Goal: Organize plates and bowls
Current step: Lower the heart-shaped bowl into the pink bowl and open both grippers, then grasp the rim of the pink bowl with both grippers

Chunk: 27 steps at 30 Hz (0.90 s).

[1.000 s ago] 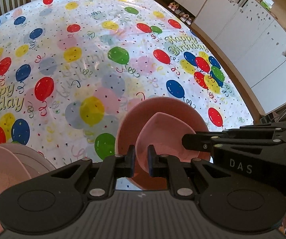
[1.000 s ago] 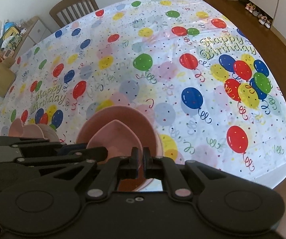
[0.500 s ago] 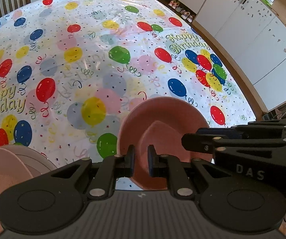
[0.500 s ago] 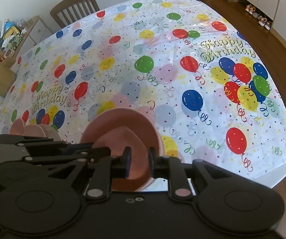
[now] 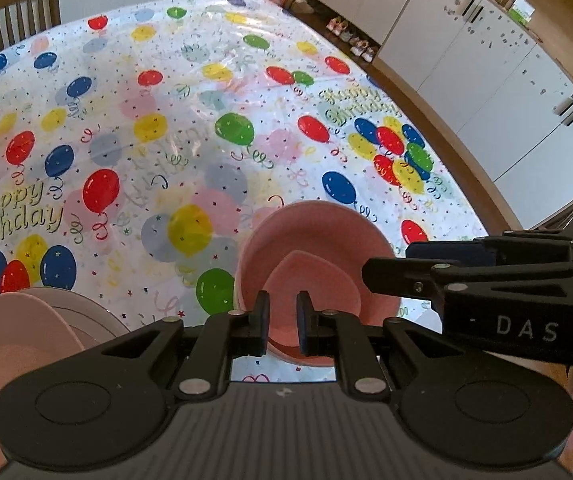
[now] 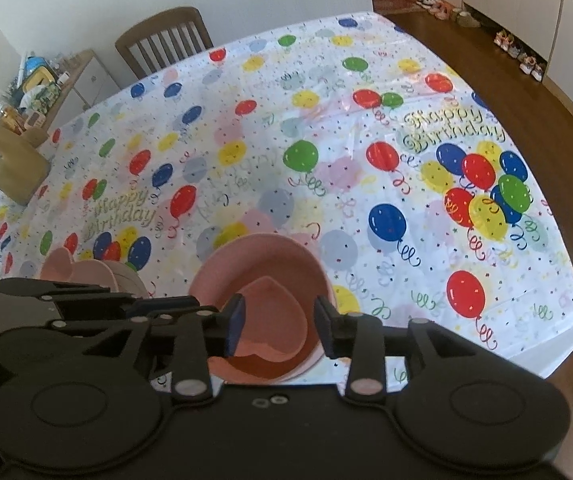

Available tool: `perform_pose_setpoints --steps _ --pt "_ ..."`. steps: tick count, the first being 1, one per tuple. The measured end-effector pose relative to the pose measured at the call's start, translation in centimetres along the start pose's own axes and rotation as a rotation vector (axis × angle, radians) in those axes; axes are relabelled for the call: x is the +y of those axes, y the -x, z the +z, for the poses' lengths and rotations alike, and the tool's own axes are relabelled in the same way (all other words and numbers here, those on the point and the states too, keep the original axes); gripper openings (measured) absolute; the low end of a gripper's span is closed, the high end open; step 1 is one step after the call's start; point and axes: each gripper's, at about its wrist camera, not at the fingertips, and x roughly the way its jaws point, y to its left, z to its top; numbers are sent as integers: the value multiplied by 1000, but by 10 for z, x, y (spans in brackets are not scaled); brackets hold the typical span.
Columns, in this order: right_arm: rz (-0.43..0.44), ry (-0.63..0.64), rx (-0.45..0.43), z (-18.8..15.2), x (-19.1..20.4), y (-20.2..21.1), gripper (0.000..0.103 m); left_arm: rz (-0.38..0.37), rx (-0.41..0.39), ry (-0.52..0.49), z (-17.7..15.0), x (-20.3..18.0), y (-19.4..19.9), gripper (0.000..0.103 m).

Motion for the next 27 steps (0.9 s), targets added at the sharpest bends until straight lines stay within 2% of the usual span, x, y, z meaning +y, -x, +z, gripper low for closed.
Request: perform_pose_setpoints --steps 7,11,12,15,16,17,21,25,27 --pt "13 9 -51 -4 8 20 48 -8 -43 -23 -8 0 19 13" --pt "22 17 -84 -8 12 32 58 -13 -76 -23 -13 3 33 16" --pt "23 19 -92 -9 13 34 60 -15 -83 -21 -14 4 37 19" --pt "26 16 -118 -13 14 42 64 -15 -117 -17 -18 7 47 43" --pt "28 14 -124 -14 15 44 65 -10 -130 -15 -19 8 51 62" --pt "30 11 -130 -15 15 47 68 -3 -146 -13 -20 8 55 71" --pt "28 3 -158 -19 16 55 79 -7 -169 1 -24 11 64 72" --pt "11 10 -193 -22 17 60 97 -2 -179 12 -28 14 67 72" --pt "-1 11 -200 -23 16 60 100 -3 -189 25 -30 17 69 73"
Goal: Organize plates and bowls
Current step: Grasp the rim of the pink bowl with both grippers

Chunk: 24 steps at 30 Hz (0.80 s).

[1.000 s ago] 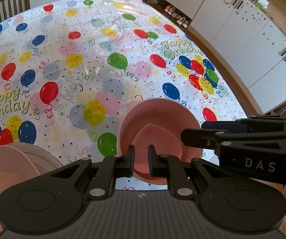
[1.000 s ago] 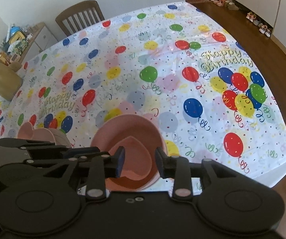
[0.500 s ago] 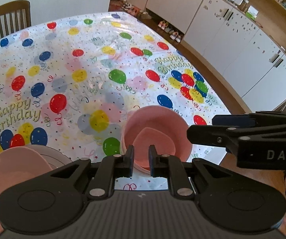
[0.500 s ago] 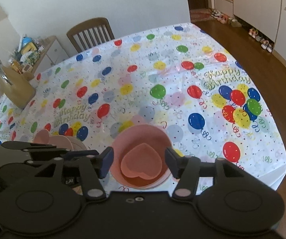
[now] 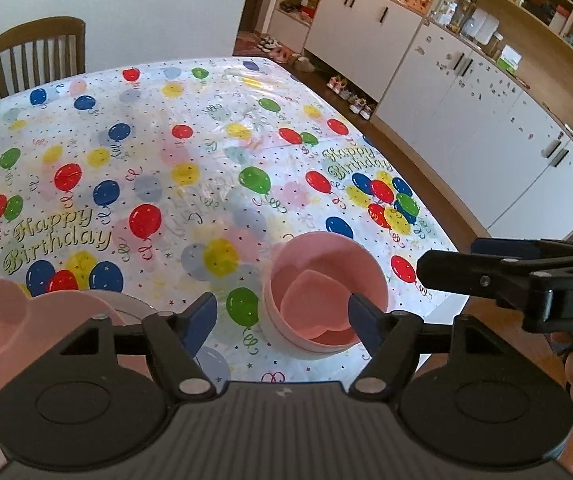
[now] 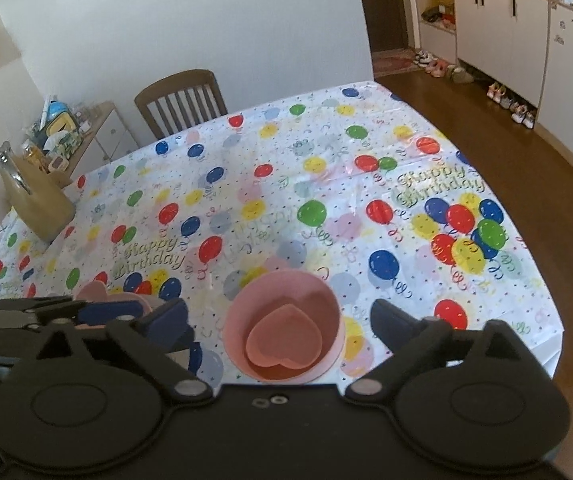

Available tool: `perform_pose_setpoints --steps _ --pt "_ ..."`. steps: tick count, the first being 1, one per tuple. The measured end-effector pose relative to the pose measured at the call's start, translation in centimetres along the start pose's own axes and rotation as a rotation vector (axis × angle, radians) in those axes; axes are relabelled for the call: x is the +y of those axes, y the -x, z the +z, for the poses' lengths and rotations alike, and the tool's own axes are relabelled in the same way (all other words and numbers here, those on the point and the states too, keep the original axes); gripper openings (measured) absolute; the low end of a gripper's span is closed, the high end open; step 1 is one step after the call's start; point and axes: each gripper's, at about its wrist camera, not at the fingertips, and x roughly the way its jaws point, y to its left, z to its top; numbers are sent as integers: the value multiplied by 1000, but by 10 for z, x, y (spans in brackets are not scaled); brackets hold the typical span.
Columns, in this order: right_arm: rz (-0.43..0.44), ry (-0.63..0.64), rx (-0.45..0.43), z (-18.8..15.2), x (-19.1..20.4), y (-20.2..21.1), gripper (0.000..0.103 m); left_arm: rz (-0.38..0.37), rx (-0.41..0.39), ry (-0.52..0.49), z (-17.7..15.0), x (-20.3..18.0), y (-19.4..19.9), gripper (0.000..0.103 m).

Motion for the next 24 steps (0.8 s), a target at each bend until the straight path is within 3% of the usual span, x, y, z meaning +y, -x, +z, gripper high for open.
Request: perform_pose_setpoints --steps 2,15,24 --pt "-2 1 10 1 -1 -2 100 0 -14 17 -1 2 2 80" --pt "27 -6 105 -2 -29 -34 100 65 12 148 -9 1 -27 80" --pt "47 -68 230 -5 -61 -73 95 146 75 269 -22 -1 -65 80"
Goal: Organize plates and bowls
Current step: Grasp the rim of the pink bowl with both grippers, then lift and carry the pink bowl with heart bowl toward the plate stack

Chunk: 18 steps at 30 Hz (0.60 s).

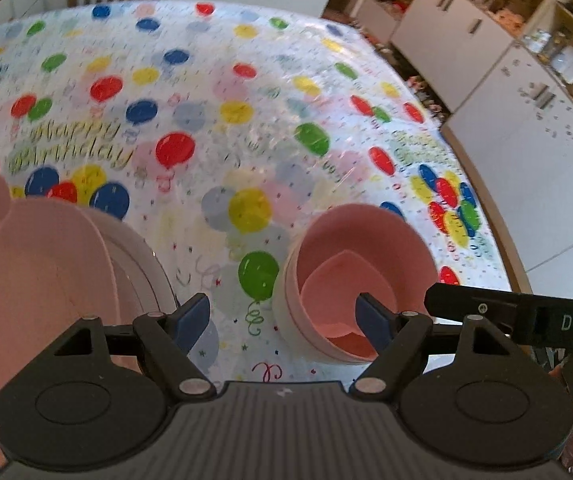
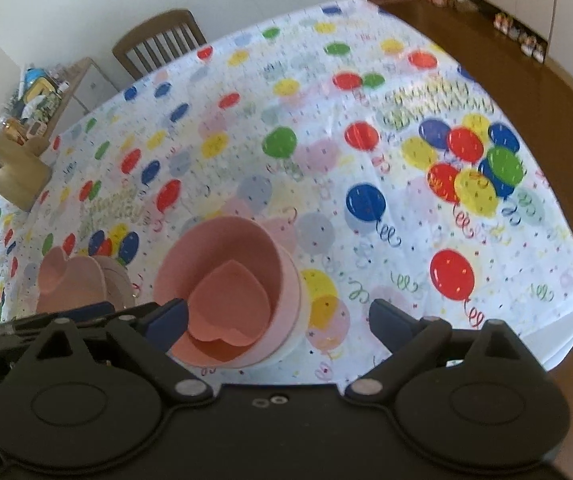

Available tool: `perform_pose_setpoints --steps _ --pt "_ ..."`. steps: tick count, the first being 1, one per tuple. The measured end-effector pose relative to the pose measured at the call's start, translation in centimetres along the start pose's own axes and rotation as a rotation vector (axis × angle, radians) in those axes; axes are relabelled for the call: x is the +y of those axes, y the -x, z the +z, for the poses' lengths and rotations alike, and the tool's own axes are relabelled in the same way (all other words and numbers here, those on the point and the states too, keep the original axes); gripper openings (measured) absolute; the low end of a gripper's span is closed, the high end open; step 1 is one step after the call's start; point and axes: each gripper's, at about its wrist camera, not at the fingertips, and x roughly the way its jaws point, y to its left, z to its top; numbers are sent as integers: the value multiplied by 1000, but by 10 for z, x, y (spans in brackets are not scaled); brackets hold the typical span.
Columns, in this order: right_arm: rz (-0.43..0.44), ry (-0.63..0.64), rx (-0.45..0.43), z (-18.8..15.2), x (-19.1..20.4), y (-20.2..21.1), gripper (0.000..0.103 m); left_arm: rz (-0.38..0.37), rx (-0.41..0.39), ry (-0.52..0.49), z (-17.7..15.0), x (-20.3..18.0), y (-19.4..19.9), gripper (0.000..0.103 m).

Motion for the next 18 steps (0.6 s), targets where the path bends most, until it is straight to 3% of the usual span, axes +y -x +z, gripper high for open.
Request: perform_pose_setpoints --steps 6,18 --pt "6 -17 64 5 -14 -21 84 43 19 69 -6 0 -19 80" --pt "32 9 100 16 -8 -46 67 91 12 170 -7 1 -38 78"
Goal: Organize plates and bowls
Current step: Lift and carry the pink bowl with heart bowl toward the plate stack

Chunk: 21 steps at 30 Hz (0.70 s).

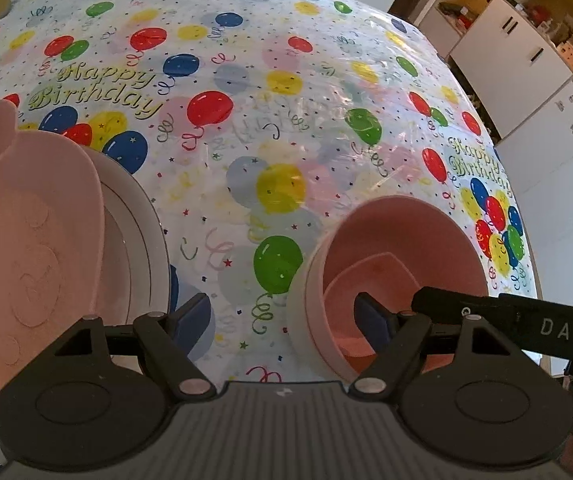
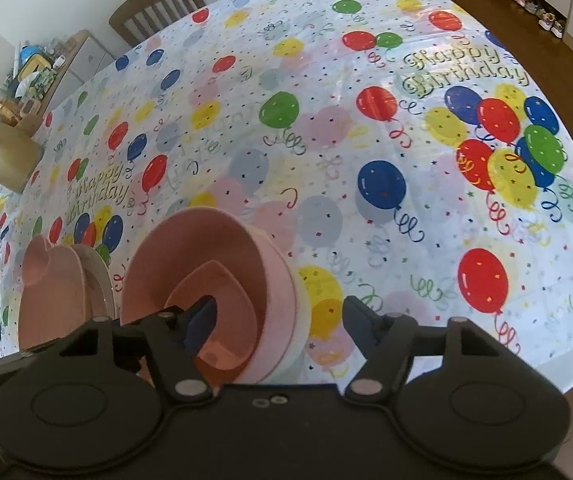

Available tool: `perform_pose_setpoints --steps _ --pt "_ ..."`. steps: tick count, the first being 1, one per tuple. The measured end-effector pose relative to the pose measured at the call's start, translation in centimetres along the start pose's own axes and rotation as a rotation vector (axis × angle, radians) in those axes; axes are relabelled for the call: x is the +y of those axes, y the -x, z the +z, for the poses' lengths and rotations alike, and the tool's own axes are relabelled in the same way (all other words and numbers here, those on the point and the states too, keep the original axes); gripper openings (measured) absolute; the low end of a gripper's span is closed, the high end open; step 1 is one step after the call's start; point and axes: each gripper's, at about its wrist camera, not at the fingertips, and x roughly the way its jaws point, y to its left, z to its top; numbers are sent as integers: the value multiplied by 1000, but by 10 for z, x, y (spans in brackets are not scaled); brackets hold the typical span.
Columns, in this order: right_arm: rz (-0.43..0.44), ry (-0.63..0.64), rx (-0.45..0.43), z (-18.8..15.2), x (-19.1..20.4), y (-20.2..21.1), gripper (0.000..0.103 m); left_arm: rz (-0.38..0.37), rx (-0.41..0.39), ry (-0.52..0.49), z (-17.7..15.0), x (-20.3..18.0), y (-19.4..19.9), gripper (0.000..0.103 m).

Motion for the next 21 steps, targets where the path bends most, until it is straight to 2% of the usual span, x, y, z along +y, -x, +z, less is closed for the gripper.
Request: perform_pose_setpoints --steps 3,5,9,11,21 --pt "-6 9 9 2 1 -4 59 -6 4 15 0 1 -3 74" --pt "-17 18 22 3 1 -7 54 -8 12 20 0 0 -5 65" --pt "-21 20 39 3 1 -10 47 -21 25 23 0 -1 -9 54" --pt "-23 26 47 3 2 -11 45 -24 35 20 0 -3 -11 43" --pt "-45 59 65 -2 9 -13 28 -49 45 -6 1 -11 -10 28"
